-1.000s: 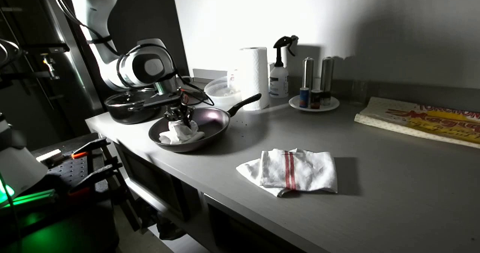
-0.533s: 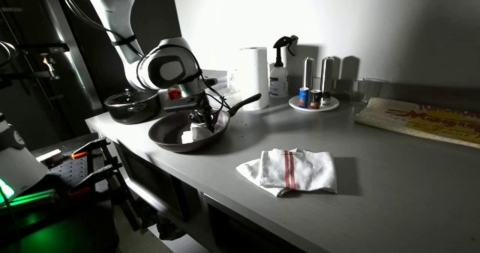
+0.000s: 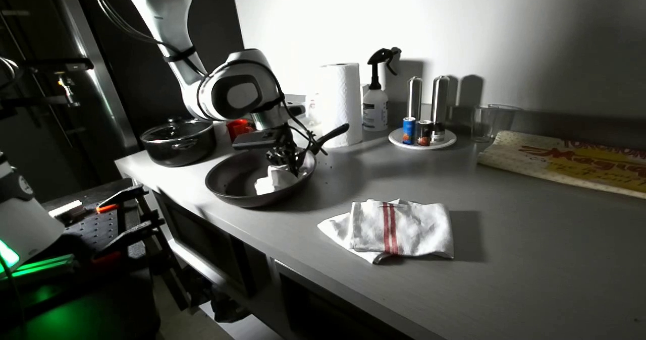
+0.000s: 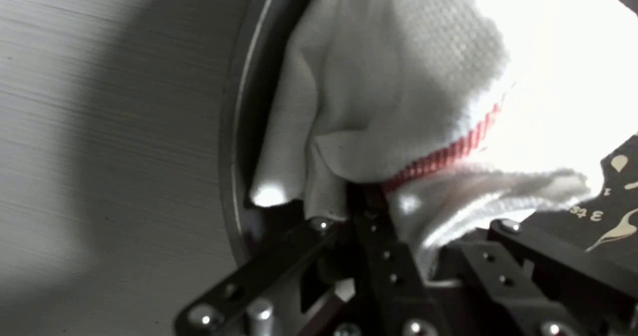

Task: Use the left towel to clean the pan

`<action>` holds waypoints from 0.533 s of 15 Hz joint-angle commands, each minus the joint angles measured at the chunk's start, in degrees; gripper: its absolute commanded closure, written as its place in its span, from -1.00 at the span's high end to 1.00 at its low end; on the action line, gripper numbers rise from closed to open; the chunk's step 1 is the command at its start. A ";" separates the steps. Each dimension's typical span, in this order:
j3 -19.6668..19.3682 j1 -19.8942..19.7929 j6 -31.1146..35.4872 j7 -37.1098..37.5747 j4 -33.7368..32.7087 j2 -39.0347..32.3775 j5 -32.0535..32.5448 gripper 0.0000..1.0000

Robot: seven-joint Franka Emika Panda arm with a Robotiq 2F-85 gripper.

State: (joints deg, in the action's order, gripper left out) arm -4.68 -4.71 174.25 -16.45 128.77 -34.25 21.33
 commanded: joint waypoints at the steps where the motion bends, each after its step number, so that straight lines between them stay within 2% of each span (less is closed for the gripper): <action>1: 2.34 0.54 -2.11 -2.43 1.20 -0.97 -0.39 -0.93; 8: 3.19 4.93 -1.96 -4.81 6.55 2.14 2.31 -0.93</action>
State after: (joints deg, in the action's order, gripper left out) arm -2.78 -1.43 173.08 -20.12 131.83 -32.30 22.90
